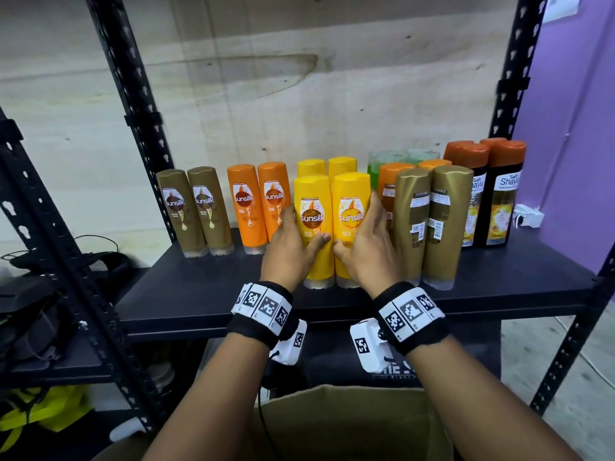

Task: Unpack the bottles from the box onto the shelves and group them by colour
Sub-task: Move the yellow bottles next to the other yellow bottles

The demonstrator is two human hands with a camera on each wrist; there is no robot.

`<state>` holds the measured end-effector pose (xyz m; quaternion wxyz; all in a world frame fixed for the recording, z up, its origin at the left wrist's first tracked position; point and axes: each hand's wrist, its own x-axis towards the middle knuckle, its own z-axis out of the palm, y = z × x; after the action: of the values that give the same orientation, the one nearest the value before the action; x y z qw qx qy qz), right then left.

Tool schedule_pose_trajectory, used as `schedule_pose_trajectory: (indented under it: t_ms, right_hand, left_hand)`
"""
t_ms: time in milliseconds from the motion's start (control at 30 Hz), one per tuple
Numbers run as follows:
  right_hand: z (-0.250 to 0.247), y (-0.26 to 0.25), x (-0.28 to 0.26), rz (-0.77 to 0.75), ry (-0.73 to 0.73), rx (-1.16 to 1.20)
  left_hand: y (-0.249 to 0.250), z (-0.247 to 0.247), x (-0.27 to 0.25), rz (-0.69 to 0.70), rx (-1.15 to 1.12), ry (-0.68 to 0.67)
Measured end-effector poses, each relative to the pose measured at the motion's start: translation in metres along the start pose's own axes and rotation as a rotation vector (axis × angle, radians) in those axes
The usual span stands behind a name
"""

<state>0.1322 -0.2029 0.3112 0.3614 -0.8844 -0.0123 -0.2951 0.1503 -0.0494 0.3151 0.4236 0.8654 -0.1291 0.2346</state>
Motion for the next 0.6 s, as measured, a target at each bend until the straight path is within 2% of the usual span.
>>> schedule_pose_trajectory:
  t_ms: [300,600]
  right_hand:
    - [0.03,-0.003,0.036,0.092,0.0,0.08]
    - [0.039,-0.001,0.057,0.161,-0.045,0.11]
  left_hand:
    - [-0.007,0.021,0.039,-0.096,0.011,0.023]
    - [-0.009,0.028,0.062,-0.161,-0.048,0.007]
